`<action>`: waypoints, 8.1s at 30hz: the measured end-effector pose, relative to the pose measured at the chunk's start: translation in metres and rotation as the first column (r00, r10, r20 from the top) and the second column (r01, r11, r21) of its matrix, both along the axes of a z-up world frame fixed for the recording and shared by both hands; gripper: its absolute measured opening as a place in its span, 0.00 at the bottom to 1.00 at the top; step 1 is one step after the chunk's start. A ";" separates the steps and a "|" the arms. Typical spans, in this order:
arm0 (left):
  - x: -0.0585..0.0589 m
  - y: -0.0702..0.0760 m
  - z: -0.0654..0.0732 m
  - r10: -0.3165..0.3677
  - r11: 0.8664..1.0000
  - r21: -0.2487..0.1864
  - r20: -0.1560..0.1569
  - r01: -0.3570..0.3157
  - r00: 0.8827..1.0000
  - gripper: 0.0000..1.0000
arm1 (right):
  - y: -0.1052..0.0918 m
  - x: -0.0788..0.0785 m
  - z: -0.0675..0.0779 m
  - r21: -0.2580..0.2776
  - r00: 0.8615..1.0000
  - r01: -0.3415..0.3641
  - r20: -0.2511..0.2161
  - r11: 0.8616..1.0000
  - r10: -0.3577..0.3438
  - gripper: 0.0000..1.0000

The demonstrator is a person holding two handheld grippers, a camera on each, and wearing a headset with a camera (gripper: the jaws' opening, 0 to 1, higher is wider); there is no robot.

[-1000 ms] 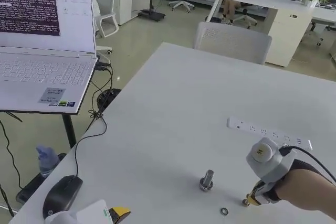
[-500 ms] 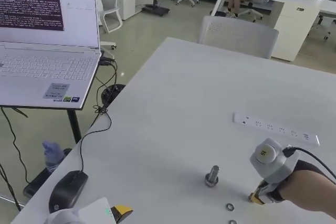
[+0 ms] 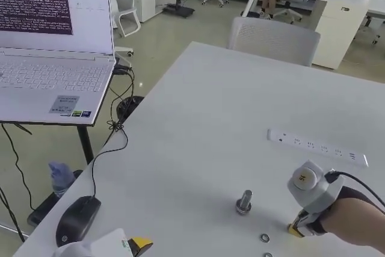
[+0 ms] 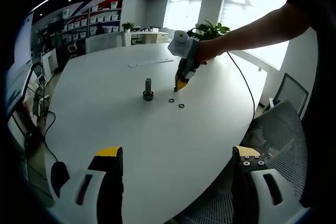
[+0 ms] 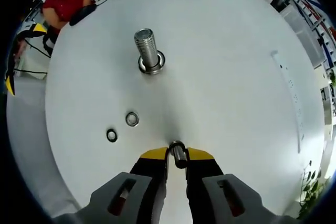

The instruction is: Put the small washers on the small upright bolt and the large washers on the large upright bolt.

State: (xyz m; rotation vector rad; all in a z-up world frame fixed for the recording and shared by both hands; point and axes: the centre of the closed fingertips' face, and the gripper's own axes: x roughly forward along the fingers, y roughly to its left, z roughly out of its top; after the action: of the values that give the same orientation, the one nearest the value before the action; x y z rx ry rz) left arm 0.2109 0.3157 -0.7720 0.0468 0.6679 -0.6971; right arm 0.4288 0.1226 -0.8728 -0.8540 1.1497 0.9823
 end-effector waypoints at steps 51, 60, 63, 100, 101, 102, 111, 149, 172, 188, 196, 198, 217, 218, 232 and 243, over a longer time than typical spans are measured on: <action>-0.007 0.004 -0.001 -0.003 1.000 0.020 -0.001 0.003 1.000 0.83 | 0.001 0.000 0.012 0.024 1.000 -0.007 0.005 1.000 0.007 0.25; -0.004 0.004 0.010 0.006 1.000 0.013 0.022 -0.006 1.000 0.83 | 0.001 0.004 0.030 0.053 1.000 0.010 0.011 0.999 -0.010 0.26; -0.004 0.003 0.012 0.002 1.000 0.014 0.027 -0.003 1.000 0.83 | 0.002 0.003 0.035 0.058 1.000 0.004 0.018 0.998 -0.005 0.26; -0.022 0.005 0.023 -0.007 0.999 0.053 0.045 0.005 0.999 0.81 | 0.033 -0.023 0.068 0.105 0.996 -0.081 0.053 0.991 0.076 0.26; -0.022 0.005 0.022 -0.008 0.999 0.054 0.045 0.005 0.999 0.81 | 0.034 -0.024 0.067 0.105 0.996 -0.081 0.051 0.991 0.076 0.26; -0.023 0.005 0.022 -0.009 0.999 0.054 0.043 0.007 0.999 0.81 | 0.035 -0.025 0.067 0.106 0.996 -0.083 0.049 0.991 0.078 0.26; -0.022 0.006 0.019 -0.017 0.998 0.056 0.039 0.014 0.999 0.80 | 0.044 -0.033 0.059 0.108 0.995 -0.096 0.025 0.989 0.094 0.27; -0.016 0.005 0.016 -0.015 1.000 0.006 0.040 0.015 0.999 0.80 | 0.053 -0.034 0.006 0.096 0.998 -0.062 0.012 0.993 0.061 0.27; -0.023 0.008 0.012 -0.004 1.000 -0.004 0.025 0.004 1.000 0.82 | 0.054 -0.043 -0.008 0.083 0.999 -0.044 -0.002 0.996 0.044 0.26; -0.026 0.004 0.009 -0.009 1.000 -0.025 0.012 0.010 1.000 0.81 | 0.055 -0.042 -0.008 0.074 1.000 -0.013 -0.011 0.997 0.013 0.21; -0.027 0.005 0.007 -0.019 1.000 -0.009 0.005 0.019 1.000 0.80 | 0.055 -0.042 -0.009 0.054 1.000 -0.023 0.000 0.998 0.023 0.15; -0.027 0.005 0.007 -0.021 1.000 -0.002 0.005 0.021 1.000 0.80 | 0.056 -0.043 -0.008 0.052 1.000 -0.023 0.000 0.998 0.023 0.14; -0.028 0.010 0.009 -0.025 0.999 0.025 0.003 0.025 1.000 0.78 | 0.055 -0.044 -0.008 0.058 1.000 -0.019 -0.002 0.998 0.019 0.13; -0.029 0.010 0.008 -0.025 0.999 0.028 0.001 0.025 1.000 0.78 | 0.055 -0.045 -0.007 0.060 1.000 -0.019 -0.005 0.998 0.019 0.13; -0.016 0.011 0.021 0.013 1.000 0.008 0.049 -0.013 0.999 0.82 | 0.044 -0.047 0.014 0.079 1.000 0.000 -0.017 0.997 0.001 0.13; -0.015 0.007 0.016 0.014 1.000 0.013 0.045 -0.015 0.999 0.88 | 0.021 -0.048 0.027 0.094 0.999 0.041 -0.013 0.995 -0.039 0.13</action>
State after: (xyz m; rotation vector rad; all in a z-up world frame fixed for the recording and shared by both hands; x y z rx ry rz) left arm 0.1960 0.3231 -0.7556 0.0691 0.6296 -0.6763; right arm 0.3811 0.1431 -0.8460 -0.7484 1.1174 1.0015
